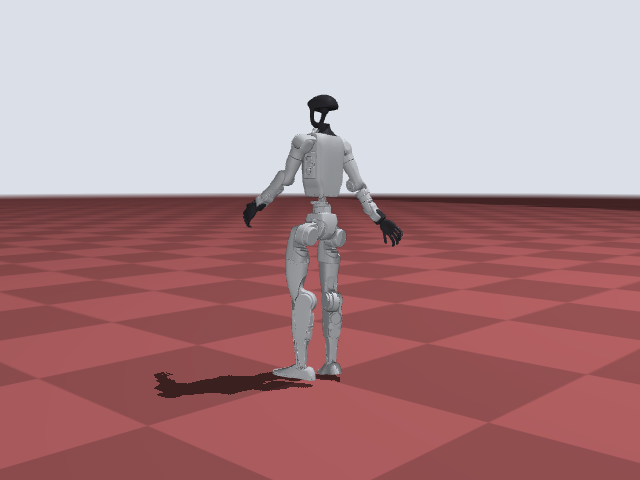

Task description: Upper body actions

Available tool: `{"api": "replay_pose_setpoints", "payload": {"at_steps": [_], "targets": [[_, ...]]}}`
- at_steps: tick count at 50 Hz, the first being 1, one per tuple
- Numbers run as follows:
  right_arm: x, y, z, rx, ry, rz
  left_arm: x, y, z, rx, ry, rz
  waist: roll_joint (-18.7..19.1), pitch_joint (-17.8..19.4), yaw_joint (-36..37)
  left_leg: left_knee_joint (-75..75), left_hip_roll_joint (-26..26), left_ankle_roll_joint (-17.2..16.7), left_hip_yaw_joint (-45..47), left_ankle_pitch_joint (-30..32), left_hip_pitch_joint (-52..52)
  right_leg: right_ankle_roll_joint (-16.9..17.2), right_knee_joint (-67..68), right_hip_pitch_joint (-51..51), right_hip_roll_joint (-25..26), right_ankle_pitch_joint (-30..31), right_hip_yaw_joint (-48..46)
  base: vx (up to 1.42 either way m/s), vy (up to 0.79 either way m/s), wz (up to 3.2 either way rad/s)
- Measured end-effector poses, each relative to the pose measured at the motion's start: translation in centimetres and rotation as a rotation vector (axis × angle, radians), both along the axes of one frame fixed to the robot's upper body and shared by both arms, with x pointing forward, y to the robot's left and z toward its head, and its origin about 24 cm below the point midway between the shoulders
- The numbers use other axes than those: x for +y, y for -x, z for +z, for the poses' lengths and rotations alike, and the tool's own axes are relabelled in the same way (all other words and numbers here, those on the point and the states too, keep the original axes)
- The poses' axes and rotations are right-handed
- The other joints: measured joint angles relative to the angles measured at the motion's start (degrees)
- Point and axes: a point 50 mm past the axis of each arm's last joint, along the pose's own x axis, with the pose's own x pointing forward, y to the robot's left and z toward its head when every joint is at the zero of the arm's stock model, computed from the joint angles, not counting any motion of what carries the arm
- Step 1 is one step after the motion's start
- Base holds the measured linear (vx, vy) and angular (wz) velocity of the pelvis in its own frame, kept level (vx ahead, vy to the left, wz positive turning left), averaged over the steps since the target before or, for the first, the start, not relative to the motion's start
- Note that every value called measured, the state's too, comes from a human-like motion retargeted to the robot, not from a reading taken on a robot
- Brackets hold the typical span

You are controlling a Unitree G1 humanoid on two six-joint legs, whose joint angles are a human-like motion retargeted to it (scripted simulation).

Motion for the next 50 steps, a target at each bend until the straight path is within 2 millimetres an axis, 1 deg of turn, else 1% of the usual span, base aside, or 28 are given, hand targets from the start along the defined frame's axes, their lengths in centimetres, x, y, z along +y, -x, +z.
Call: {"api": "replay_pose_setpoints", "payload": {"at_steps": [2, 4, 5, 8, 9, 10, 12, 14, 17, 20, 22, 23, 25, 27, 28, 30, 32, 33, 35, 37, 38, 40, 41, 44, 45, 46, 48, 50], "targets": [[-0.2, 0.4, 0.4, 0.027, 0.04, -0.013, -0.2, 0.5, -0.5, 0.011, 0.023, 0.017, 0.2, 0.2, 0.5, 0.0, 0.0, 0.0, 0.2, 0.0, 0.2, 0.0, 0.0, 0.1, 0.0, 0.1, 0.0, 0.0, 0.0, 0.0], [0.0, 0.2, 0.3, 0.042, 0.045, -0.025, -0.4, 2.2, -2.1, 0.089, 0.042, 0.02, 0.3, 0.1, 1.2, -0.1, -0.1, 0.0, 0.2, 0.0, 0.3, -0.1, 0.0, 0.1, -0.1, 0.1, -0.1, 0.0, 0.0, 0.0], [0.1, -0.2, 0.0, 0.04, 0.034, -0.029, -0.5, 3.3, -3.2, 0.145, 0.049, 0.019, 0.3, -0.1, 1.5, -0.1, -0.2, 0.0, 0.2, 0.0, 0.3, -0.1, 0.0, 0.1, -0.1, 0.1, -0.2, 0.0, 0.0, 0.0], [0.8, -3.3, -1.6, -0.038, -0.066, 0.0, 0.0, 7.9, -6.6, 0.346, 0.045, 0.019, 0.2, -0.3, 2.4, -0.2, -0.4, 0.1, -0.1, 0.1, 0.4, 0.0, 0.0, 0.3, -0.4, 0.0, -0.5, 0.01, 0.02, 0.15], [1.1, -5.3, -2.5, -0.088, -0.115, 0.042, 0.5, 10.4, -8.1, 0.442, 0.032, 0.031, 0.2, -0.4, 2.6, -0.2, -0.5, 0.1, -0.2, 0.2, 0.4, 0.0, 0.1, 0.4, -0.5, 0.0, -0.4, -0.01, 0.02, 0.31], [1.5, -7.8, -3.4, -0.147, -0.171, 0.097, 1.1, 13.4, -9.5, 0.555, 0.016, 0.048, 0.2, -0.4, 3.0, -0.3, -0.6, 0.1, -0.4, 0.2, 0.5, 0.0, 0.1, 0.5, -0.6, -0.1, -0.3, -0.01, 0.02, 0.31], [2.3, -12.3, -4.7, -0.254, -0.259, 0.216, 2.3, 18.6, -11.2, 0.749, -0.023, 0.102, 0.2, -0.5, 3.1, -0.4, -0.8, 0.2, -0.6, 0.3, 0.8, -0.1, 0.3, 0.5, -0.6, -0.2, 0.4, 0.01, 0.01, 0.24], [3.9, -18.6, -5.6, -0.407, -0.373, 0.378, 3.7, 25.7, -12.1, 1.011, -0.067, 0.194, 0.3, -0.7, 3.0, -0.5, -1.0, 0.2, -0.8, 0.3, 1.2, -0.2, 0.5, 0.6, -0.6, -0.2, 1.2, 0.0, 0.0, 0.0], [7.6, -27.7, -5.5, -0.663, -0.535, 0.598, 4.6, 34.9, -11.5, 1.312, -0.081, 0.359, 0.4, -0.6, 2.7, -0.7, -0.9, 0.1, -0.4, 0.1, 1.5, -0.3, 0.9, 0.1, -0.5, -0.3, 2.5, 0.01, -0.01, -0.09], [11.8, -35.4, -3.3, -0.933, -0.676, 0.769, 4.4, 42.8, -9.6, 1.507, -0.019, 0.495, 0.6, -0.4, 2.4, -0.9, -0.8, 0.0, 0.3, 0.0, 1.9, -0.4, 1.3, -0.5, -0.3, -0.3, 3.9, 0.03, -0.02, -0.27], [14.1, -39.2, -1.1, -1.095, -0.752, 0.838, 4.1, 46.8, -8.1, 1.597, 0.023, 0.57, 0.8, -0.4, 2.3, -0.9, -0.6, -0.1, 0.7, 0.0, 2.0, -0.5, 1.4, -0.9, -0.2, -0.3, 4.5, 0.01, 0.0, -0.1], [15.0, -40.7, 0.0, -1.169, -0.784, 0.863, 4.0, 48.5, -7.3, 1.639, 0.034, 0.608, 0.8, -0.3, 2.4, -0.9, -0.6, -0.2, 0.7, -0.1, 1.9, -0.5, 1.4, -1.0, -0.1, -0.3, 4.8, 0.0, 0.0, 0.0], [16.4, -42.9, 2.1, -1.302, -0.834, 0.909, 3.8, 51.1, -5.8, 1.715, 0.037, 0.687, 0.8, -0.1, 2.5, -0.9, -0.5, -0.3, 0.7, 0.0, 1.9, -0.5, 1.5, -1.0, -0.1, -0.4, 5.0, 0.0, 0.0, 0.0], [17.0, -44.2, 3.7, -1.404, -0.852, 0.961, 3.8, 52.7, -4.7, 1.764, 0.032, 0.77, 0.5, 0.2, 2.6, -0.8, -0.5, -0.3, 0.5, 0.0, 1.9, -0.4, 1.4, -0.8, -0.2, -0.4, 4.7, 0.0, -0.01, 0.11], [17.2, -44.6, 4.2, -1.439, -0.85, 0.987, 3.8, 53.1, -4.5, 1.777, 0.034, 0.808, 0.4, 0.4, 2.6, -0.7, -0.5, -0.3, 0.3, 0.0, 1.9, -0.4, 1.4, -0.6, -0.2, -0.5, 4.5, 0.0, -0.02, 0.21], [17.0, -44.6, 4.3, -1.464, -0.828, 1.028, 3.8, 53.2, -4.4, 1.777, 0.045, 0.858, 0.1, 0.5, 2.6, -0.5, -0.6, -0.3, 0.0, 0.1, 1.8, -0.3, 1.3, -0.3, -0.3, -0.5, 4.0, 0.01, 0.0, 0.23], [16.1, -43.7, 3.4, -1.427, -0.784, 1.052, 3.9, 52.0, -5.2, 1.733, 0.072, 0.866, -0.1, 0.5, 2.6, -0.4, -0.7, -0.3, -0.5, 0.2, 1.6, -0.3, 1.2, 0.1, -0.4, -0.6, 3.4, 0.02, 0.01, 0.26], [15.6, -43.0, 2.6, -1.391, -0.761, 1.055, 3.9, 51.1, -5.8, 1.701, 0.089, 0.852, -0.2, 0.5, 2.6, -0.3, -0.8, -0.2, -0.7, 0.2, 1.4, -0.2, 1.1, 0.2, -0.5, -0.6, 3.1, 0.02, 0.02, 0.25], [14.2, -40.8, 0.6, -1.282, -0.721, 1.039, 4.1, 48.7, -7.2, 1.618, 0.124, 0.802, -0.4, 0.6, 2.7, -0.2, -1.0, -0.2, -1.2, 0.2, 1.2, -0.1, 1.0, 0.5, -0.7, -0.6, 2.4, 0.01, 0.03, 0.24], [12.3, -37.4, -2.0, -1.109, -0.675, 0.979, 4.2, 45.6, -8.8, 1.509, 0.151, 0.727, -0.6, 0.6, 2.9, 0.0, -1.2, 0.0, -1.7, 0.3, 1.0, 0.0, 0.8, 0.8, -0.9, -0.6, 1.6, 0.0, 0.03, 0.23], [11.2, -35.3, -3.2, -1.001, -0.648, 0.936, 4.3, 43.9, -9.6, 1.448, 0.159, 0.685, -0.8, 0.5, 3.0, 0.0, -1.3, 0.0, -1.9, 0.3, 0.9, 0.0, 0.7, 1.0, -1.0, -0.6, 1.2, 0.0, 0.03, 0.24], [8.7, -30.5, -5.0, -0.757, -0.588, 0.835, 4.2, 40.0, -11.0, 1.318, 0.166, 0.598, -1.0, 0.4, 3.0, 0.1, -1.5, 0.2, -2.4, 0.3, 0.6, 0.2, 0.6, 1.2, -1.2, -0.5, 0.4, 0.0, 0.04, 0.24], [7.3, -27.9, -5.4, -0.627, -0.558, 0.776, 4.3, 37.9, -11.5, 1.252, 0.165, 0.551, -1.1, 0.3, 3.1, 0.2, -1.5, 0.3, -2.6, 0.3, 0.5, 0.3, 0.5, 1.3, -1.3, -0.5, 0.0, 0.0, 0.03, 0.23], [3.7, -20.4, -5.4, -0.285, -0.487, 0.602, 4.2, 31.7, -12.3, 1.059, 0.154, 0.404, -1.4, 0.2, 3.2, 0.3, -1.7, 0.4, -3.3, 0.3, -0.2, 0.6, 0.2, 1.5, -1.5, -0.5, -1.1, 0.01, 0.02, 0.22], [2.8, -17.8, -5.1, -0.185, -0.47, 0.542, 4.1, 29.6, -12.4, 0.993, 0.146, 0.353, -1.5, 0.1, 3.2, 0.4, -1.7, 0.5, -3.5, 0.3, -0.4, 0.7, 0.2, 1.5, -1.5, -0.5, -1.5, 0.03, 0.0, 0.19], [2.2, -15.8, -4.8, -0.128, -0.457, 0.496, 4.1, 27.8, -12.3, 0.935, 0.133, 0.312, -1.5, 0.0, 3.1, 0.4, -1.7, 0.6, -3.6, 0.3, -0.7, 0.8, 0.1, 1.5, -1.6, -0.5, -1.7, 0.0, 0.0, 0.0], [1.6, -12.7, -4.3, -0.061, -0.422, 0.421, 4.1, 24.6, -12.0, 0.826, 0.104, 0.242, -1.6, -0.3, 2.7, 0.5, -1.8, 0.6, -3.9, 0.2, -1.0, 1.0, 0.0, 1.4, -1.6, -0.5, -2.2, 0.0, 0.0, 0.0], [1.4, -10.6, -4.0, -0.064, -0.381, 0.369, 4.3, 22.3, -11.5, 0.735, 0.073, 0.192, -1.5, -0.6, 2.2, 0.5, -1.8, 0.7, -3.9, 0.1, -1.3, 1.1, 0.0, 1.3, -1.6, -0.4, -2.3, 0.0, 0.0, 0.0]]}}
